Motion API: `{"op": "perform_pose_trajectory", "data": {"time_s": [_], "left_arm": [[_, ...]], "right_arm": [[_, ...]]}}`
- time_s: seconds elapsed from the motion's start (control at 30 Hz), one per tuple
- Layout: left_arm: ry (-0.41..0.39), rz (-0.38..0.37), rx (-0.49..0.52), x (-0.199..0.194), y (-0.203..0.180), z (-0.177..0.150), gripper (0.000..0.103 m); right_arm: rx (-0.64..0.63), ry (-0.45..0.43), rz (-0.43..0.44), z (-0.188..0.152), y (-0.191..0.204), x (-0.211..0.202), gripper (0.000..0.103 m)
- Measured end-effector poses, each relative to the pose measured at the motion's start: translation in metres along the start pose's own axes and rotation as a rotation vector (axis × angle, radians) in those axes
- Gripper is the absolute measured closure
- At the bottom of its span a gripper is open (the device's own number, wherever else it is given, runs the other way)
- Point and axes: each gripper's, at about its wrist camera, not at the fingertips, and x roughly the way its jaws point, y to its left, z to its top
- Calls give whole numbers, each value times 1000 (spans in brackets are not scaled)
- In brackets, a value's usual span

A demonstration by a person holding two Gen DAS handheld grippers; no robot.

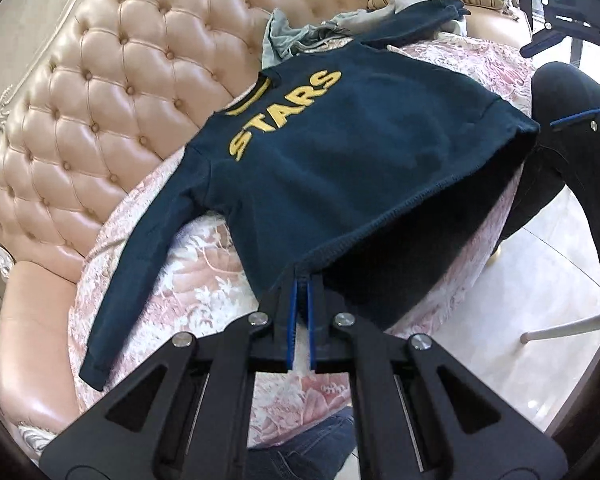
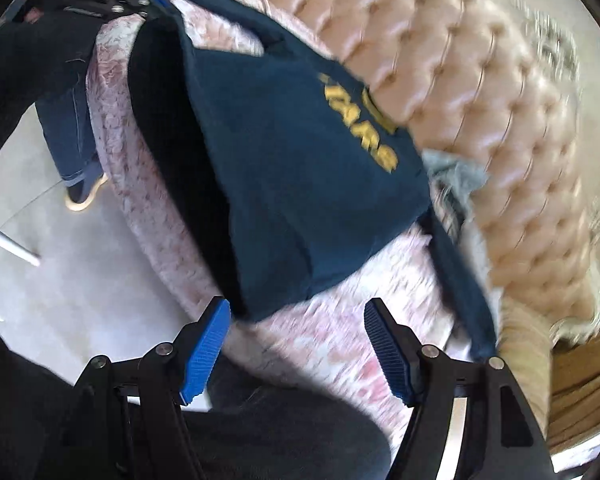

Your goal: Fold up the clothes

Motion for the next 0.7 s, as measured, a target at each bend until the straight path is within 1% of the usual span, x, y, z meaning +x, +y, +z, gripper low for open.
{"op": "perform_pose_trajectory", "data": {"time_s": [0.07, 0.17, 0.37, 0.4, 0.43, 0.5, 0.53, 0.67, 0.7], "left_arm": [[-8, -3, -15, -1, 1, 2, 98], [-13, -5, -30, -1, 6, 4, 98], [-15, -21, -53, -1, 11, 5, 98], [-14, -22, -57, -1, 12, 5, 98], [-11, -23, -58, -1, 12, 5, 98], [-2, -25, -62, -2, 13, 5, 98], [4, -29, -64, -2, 13, 4, 98], [28, -66, -64, -8, 7, -1, 98], [36, -77, -55, -9, 4, -4, 98]], "right_arm": [[-30, -2, -1, 3, 5, 3, 35], [-91, 26, -13, 6, 16, 14, 35], [-140, 73, -48, 14, 24, 42, 35], [-135, 80, -57, 15, 22, 46, 36], [-124, 88, -68, 16, 18, 50, 43], [-87, 111, -74, 19, 9, 57, 96], [-79, 113, -73, 19, 4, 53, 101], [-75, 98, -80, 20, -15, 29, 101], [-92, 96, -76, 19, -15, 25, 101]]}}
